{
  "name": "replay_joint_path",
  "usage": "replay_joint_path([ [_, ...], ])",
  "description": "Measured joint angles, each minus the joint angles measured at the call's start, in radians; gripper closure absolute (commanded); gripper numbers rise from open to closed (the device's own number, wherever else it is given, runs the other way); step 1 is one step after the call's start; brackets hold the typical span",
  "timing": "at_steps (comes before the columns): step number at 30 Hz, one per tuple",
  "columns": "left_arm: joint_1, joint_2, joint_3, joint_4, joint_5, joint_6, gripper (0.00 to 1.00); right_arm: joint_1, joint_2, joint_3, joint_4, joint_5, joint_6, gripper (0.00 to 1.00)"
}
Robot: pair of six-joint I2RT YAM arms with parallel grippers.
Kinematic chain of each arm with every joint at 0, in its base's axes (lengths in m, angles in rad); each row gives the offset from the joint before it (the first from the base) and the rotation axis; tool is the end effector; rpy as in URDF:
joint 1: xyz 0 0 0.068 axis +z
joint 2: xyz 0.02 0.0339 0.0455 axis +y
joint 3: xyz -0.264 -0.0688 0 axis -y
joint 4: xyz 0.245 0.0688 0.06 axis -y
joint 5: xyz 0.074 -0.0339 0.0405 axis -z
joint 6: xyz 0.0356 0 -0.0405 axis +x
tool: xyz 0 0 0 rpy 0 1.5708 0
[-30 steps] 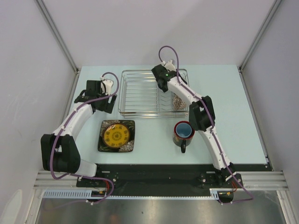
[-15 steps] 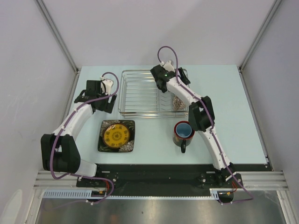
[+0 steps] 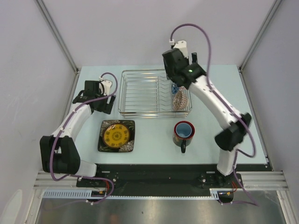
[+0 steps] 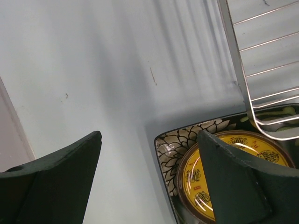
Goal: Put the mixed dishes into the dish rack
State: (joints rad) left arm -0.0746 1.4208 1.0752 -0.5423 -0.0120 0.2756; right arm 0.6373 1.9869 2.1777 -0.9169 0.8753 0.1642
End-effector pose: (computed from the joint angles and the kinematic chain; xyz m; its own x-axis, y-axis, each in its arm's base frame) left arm 0.2997 -0.0220 0.2630 -0.7262 0.3271 -0.6047 0.2750 0.9443 0.1807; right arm 0.3605 0.2329 0.3961 -0.5134 -0.2497 -0.8210 0.1663 0.9096 -0.3807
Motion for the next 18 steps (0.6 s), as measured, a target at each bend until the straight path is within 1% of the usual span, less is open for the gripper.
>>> replay_joint_path([
  [2, 0.019, -0.02, 0.0, -0.015, 0.017, 0.017, 0.1, 0.007, -0.163, -0.115, 0.029, -0.148, 0.021, 0.0],
  [4, 0.052, -0.059, -0.012, -0.022, 0.034, 0.05, 0.1, 0.005, -0.351, -0.272, 0.092, -0.329, 0.047, 0.01],
  [6, 0.11, -0.115, -0.045, -0.026, 0.062, 0.095, 0.1, 0.003, -0.545, -0.445, 0.134, -0.506, 0.073, 0.06],
  [7, 0.149, -0.143, -0.064, -0.037, 0.077, 0.121, 0.09, 0.006, -0.588, -0.49, 0.138, -0.557, 0.077, 0.09],
  [9, 0.217, -0.192, -0.101, -0.058, 0.103, 0.172, 0.09, 0.029, -0.652, -0.566, 0.144, -0.675, 0.087, 0.13],
  [11, 0.27, -0.237, -0.141, -0.087, 0.12, 0.227, 0.09, 0.055, -0.655, -0.623, 0.156, -0.821, 0.094, 0.14],
  [13, 0.281, -0.271, -0.175, -0.114, 0.135, 0.27, 0.09, 0.077, -0.621, -0.671, 0.175, -0.926, 0.095, 0.16],
  [16, 0.28, -0.306, -0.219, -0.158, 0.174, 0.334, 0.09, 0.099, -0.496, -0.723, 0.19, -1.05, 0.093, 0.21],
  [18, 0.28, -0.316, -0.246, -0.165, 0.182, 0.362, 0.09, 0.103, -0.415, -0.74, 0.202, -1.118, 0.094, 0.23],
])
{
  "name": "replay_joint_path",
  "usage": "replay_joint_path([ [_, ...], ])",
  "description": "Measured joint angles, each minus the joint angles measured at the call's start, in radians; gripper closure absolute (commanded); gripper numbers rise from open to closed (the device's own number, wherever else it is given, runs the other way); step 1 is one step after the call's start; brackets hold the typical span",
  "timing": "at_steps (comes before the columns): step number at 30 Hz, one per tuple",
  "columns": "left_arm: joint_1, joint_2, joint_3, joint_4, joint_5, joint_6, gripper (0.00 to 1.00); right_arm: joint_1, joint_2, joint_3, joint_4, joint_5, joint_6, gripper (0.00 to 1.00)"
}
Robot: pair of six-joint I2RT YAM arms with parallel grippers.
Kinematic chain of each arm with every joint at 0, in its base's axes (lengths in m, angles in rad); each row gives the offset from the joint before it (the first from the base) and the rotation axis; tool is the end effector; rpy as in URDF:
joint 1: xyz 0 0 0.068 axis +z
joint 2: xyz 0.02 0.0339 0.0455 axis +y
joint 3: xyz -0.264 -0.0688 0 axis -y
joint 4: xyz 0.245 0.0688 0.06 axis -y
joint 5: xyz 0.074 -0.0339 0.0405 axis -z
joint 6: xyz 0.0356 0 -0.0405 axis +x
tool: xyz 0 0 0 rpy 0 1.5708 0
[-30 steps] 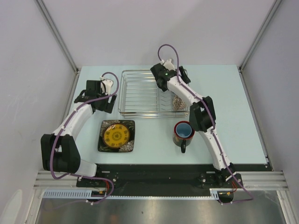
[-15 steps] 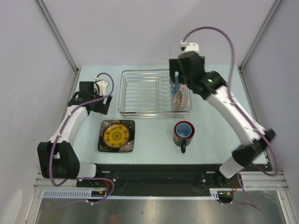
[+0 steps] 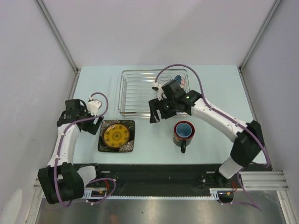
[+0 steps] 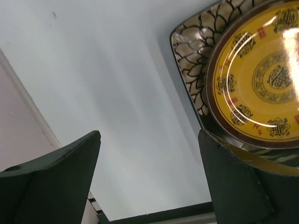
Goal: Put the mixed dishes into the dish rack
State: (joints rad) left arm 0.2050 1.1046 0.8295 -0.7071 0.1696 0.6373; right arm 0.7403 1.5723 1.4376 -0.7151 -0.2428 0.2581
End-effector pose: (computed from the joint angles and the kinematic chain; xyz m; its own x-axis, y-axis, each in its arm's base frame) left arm 0.2107 0.0377 0.2498 -0.7193 0.4495 -0.5297 0.3970 0.8917 0.2175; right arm 0.2474 0.2376 0.3225 -0.7332 -0.3343 -0.5922 -0.6048 0.7187 0.3431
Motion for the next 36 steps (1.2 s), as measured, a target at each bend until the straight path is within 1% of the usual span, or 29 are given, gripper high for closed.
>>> replay_joint_path([
  [5, 0.0, -0.005, -0.092, 0.017, -0.011, 0.056, 0.09, 0.006, 0.125, -0.003, 0.089, -0.121, 0.012, 0.23],
  [7, 0.0, -0.006, -0.133, 0.029, -0.018, 0.071, 0.09, 0.012, 0.161, 0.002, 0.124, -0.148, 0.017, 0.24],
  [11, 0.0, -0.005, -0.17, 0.045, -0.016, 0.079, 0.1, 0.035, 0.225, 0.035, 0.164, -0.17, 0.016, 0.28],
  [16, 0.0, 0.023, -0.176, 0.101, -0.015, 0.075, 0.1, 0.07, 0.318, 0.1, 0.214, -0.193, 0.011, 0.28],
  [24, 0.0, 0.085, -0.178, 0.187, -0.02, 0.06, 0.1, 0.114, 0.48, 0.189, 0.266, -0.188, -0.007, 0.29],
  [31, 0.0, 0.134, -0.178, 0.236, -0.038, 0.06, 0.1, 0.143, 0.535, 0.226, 0.296, -0.193, -0.027, 0.3],
  [35, 0.0, 0.155, -0.178, 0.251, -0.045, 0.059, 0.1, 0.15, 0.553, 0.24, 0.307, -0.2, -0.027, 0.34],
  [36, -0.001, 0.158, -0.178, 0.254, -0.047, 0.059, 0.1, 0.151, 0.557, 0.241, 0.311, -0.2, -0.031, 0.34],
])
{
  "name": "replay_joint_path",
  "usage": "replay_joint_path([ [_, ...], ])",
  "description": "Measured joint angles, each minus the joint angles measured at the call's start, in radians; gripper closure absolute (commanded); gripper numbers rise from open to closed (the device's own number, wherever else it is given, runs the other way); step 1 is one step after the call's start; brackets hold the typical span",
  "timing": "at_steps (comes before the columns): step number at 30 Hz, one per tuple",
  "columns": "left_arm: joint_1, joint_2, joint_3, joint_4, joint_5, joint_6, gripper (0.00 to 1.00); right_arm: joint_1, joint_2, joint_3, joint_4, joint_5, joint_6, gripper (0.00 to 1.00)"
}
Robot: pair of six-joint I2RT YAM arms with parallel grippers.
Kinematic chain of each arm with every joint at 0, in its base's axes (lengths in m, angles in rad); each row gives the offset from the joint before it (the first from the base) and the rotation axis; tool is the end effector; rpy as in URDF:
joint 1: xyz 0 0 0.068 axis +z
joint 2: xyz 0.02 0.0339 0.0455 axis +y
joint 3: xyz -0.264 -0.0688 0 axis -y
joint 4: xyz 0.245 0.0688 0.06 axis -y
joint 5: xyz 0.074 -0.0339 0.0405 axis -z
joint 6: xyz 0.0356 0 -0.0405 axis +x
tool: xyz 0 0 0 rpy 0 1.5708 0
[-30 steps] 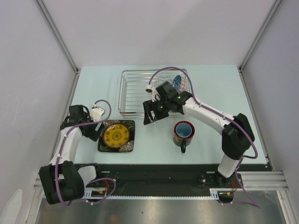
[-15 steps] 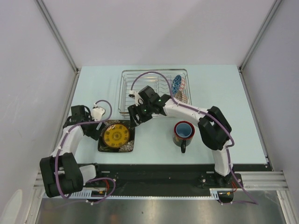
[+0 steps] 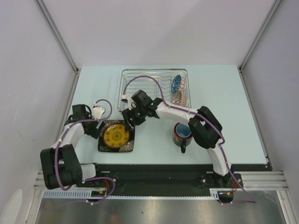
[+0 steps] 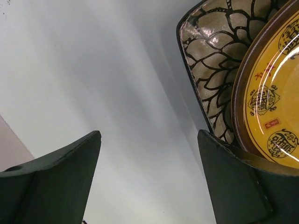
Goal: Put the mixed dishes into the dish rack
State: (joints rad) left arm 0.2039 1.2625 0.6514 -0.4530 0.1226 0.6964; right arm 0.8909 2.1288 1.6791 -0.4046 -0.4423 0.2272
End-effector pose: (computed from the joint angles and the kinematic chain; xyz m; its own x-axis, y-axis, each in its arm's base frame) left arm 0.2242 0.0419 0.1780 -0.7485 0.4953 -0.4409 0.4397 0.8684 0.2293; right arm 0.2876 0.3799 0.2049 -0.6601 -0.4926 -0.5672 -0.7501 0.4727 0.4624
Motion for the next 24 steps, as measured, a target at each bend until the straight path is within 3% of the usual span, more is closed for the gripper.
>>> replay_joint_path([
  [14, -0.01, -0.02, 0.002, -0.028, -0.007, -0.009, 0.1, 0.093, 0.001, -0.145, 0.161, 0.054, -0.069, 0.32],
  [24, -0.044, -0.066, 0.013, -0.067, -0.011, -0.019, 0.09, 0.101, -0.002, -0.174, 0.233, 0.089, -0.057, 0.37],
])
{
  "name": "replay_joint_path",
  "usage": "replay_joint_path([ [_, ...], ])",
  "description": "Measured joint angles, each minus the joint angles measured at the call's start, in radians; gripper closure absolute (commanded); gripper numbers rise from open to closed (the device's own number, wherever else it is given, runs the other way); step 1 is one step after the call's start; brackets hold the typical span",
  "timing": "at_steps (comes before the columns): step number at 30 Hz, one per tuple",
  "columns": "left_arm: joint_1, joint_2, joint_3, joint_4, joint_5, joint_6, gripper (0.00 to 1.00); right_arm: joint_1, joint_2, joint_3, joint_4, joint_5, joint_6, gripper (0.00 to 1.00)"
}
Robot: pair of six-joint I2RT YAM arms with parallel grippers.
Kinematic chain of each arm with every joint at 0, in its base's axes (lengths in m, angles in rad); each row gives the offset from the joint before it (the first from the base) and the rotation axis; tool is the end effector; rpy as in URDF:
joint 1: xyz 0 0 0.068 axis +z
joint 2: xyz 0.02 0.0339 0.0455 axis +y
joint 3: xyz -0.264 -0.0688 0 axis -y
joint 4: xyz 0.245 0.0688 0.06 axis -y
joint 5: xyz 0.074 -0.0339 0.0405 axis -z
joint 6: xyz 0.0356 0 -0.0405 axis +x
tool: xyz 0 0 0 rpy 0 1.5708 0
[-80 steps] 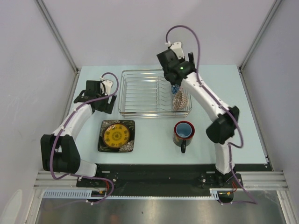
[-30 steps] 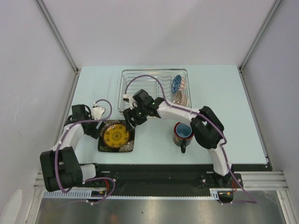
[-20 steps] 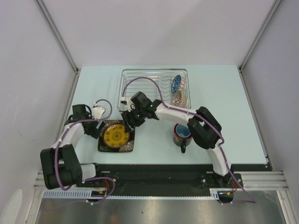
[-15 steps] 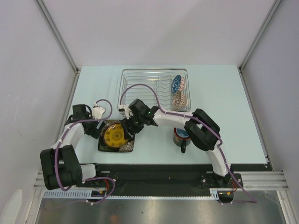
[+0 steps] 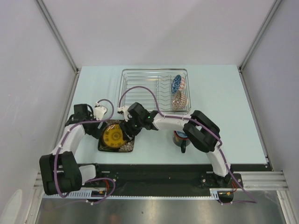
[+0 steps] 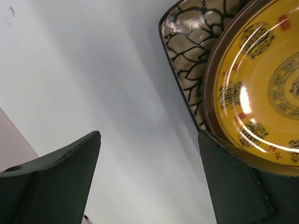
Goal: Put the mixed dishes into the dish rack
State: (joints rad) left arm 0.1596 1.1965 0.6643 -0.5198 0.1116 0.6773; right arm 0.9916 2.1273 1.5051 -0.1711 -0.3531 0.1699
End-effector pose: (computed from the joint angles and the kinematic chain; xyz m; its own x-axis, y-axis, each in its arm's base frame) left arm 0.2171 0.0309 0.1916 -0.7329 0.5128 -0.4470 0.4567 0.8579 0.2354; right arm 0.2463 0.3991 0.1671 -0.5397 -0.5353 -0.6497 -0.8389 0.4069 0.3615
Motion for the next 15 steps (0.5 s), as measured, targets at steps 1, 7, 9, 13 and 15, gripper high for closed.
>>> replay_joint_path([
  [1, -0.01, -0.002, 0.0, 0.001, -0.003, -0.003, 0.09, 0.001, 0.0, -0.003, 0.007, 0.006, 0.006, 0.38],
  [7, -0.075, -0.008, -0.008, 0.002, -0.014, -0.019, 0.09, 0.002, 0.001, -0.007, 0.024, 0.035, 0.024, 0.42],
  [9, -0.082, -0.019, -0.018, -0.005, -0.015, -0.013, 0.07, 0.002, 0.001, -0.007, 0.025, 0.043, 0.029, 0.43],
  [13, -0.083, -0.082, -0.047, -0.035, -0.036, 0.06, 0.06, 0.003, 0.001, -0.007, 0.025, 0.057, 0.039, 0.43],
  [15, -0.08, -0.122, -0.047, -0.067, -0.048, 0.114, 0.05, 0.003, 0.001, -0.007, 0.026, 0.06, 0.04, 0.44],
])
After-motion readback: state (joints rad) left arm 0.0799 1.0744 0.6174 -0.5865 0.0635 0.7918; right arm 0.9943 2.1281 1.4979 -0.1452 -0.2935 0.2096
